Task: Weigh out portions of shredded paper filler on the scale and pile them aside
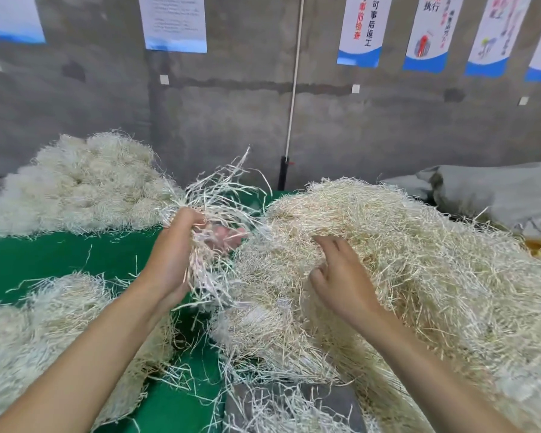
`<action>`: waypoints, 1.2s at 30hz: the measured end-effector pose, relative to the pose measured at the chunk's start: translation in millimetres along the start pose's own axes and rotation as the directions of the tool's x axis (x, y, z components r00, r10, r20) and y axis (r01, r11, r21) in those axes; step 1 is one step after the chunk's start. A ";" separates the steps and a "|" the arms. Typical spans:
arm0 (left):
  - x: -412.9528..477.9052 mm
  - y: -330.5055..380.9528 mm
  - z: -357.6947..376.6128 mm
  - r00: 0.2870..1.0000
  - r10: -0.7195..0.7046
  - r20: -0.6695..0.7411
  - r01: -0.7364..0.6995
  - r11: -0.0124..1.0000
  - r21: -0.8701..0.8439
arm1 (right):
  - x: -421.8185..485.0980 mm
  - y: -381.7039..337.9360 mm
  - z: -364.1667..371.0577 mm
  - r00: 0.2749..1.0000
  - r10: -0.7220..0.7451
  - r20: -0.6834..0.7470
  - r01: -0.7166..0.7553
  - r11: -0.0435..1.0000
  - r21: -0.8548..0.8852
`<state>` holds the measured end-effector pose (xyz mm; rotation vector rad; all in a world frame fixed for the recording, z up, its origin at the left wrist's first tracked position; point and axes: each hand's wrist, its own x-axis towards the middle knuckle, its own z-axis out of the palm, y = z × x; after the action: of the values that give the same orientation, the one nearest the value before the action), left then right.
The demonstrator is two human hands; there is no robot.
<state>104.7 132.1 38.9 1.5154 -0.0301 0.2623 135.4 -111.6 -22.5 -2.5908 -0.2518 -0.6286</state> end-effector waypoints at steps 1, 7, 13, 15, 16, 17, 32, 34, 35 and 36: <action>-1.5 1.4 2.0 1.000 -0.014 -0.011 0.014 1.000 -0.020 | -3.5 -7.9 -2.6 0.999 -0.042 -0.025 0.044 0.998 0.050; -2.9 -0.5 6.8 0.995 0.095 0.027 -0.098 0.988 0.119 | -20.1 -73.8 -26.9 0.959 -0.176 -0.223 0.247 0.904 0.348; -3.1 -3.4 -2.7 0.988 -0.034 0.149 -0.029 0.916 0.401 | -6.1 -72.5 -75.9 0.850 -0.130 -0.510 0.180 0.982 0.050; -4.9 -3.4 -1.2 0.977 0.047 0.206 -0.172 0.740 0.650 | -4.4 -57.8 -80.8 0.839 -0.060 -0.541 0.033 0.998 -0.059; -7.3 -4.0 1.7 0.963 0.084 0.256 -0.247 0.660 0.709 | -5.1 -51.5 -81.5 0.851 -0.032 -0.524 0.003 0.998 -0.056; -10.4 -4.9 4.6 0.943 0.102 0.318 -0.312 0.606 0.732 | -7.1 -46.7 -80.5 0.885 -0.023 -0.465 0.016 1.000 -0.019; -45.8 -5.4 39.3 0.935 0.109 0.337 -0.138 0.988 0.063 | -56.2 -64.5 -15.0 0.988 -0.018 0.155 -0.108 0.634 0.765; -52.9 0.3 36.0 0.941 0.181 0.286 -0.204 0.978 0.052 | -57.4 -60.8 -31.7 0.999 0.006 0.035 -0.031 0.654 0.756; -56.6 3.1 33.1 0.944 0.197 0.263 -0.211 0.977 0.026 | -58.5 -59.0 -41.7 1.000 0.021 -0.016 -0.002 0.659 0.752; -60.5 5.9 30.3 0.949 0.194 0.248 -0.199 0.980 -0.006 | -59.9 -57.5 -51.1 0.998 0.031 -0.056 0.022 0.658 0.753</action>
<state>49.2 93.2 35.4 1.5587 -0.3800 0.2316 47.0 -89.5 12.0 -1.7481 -0.3892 -0.4625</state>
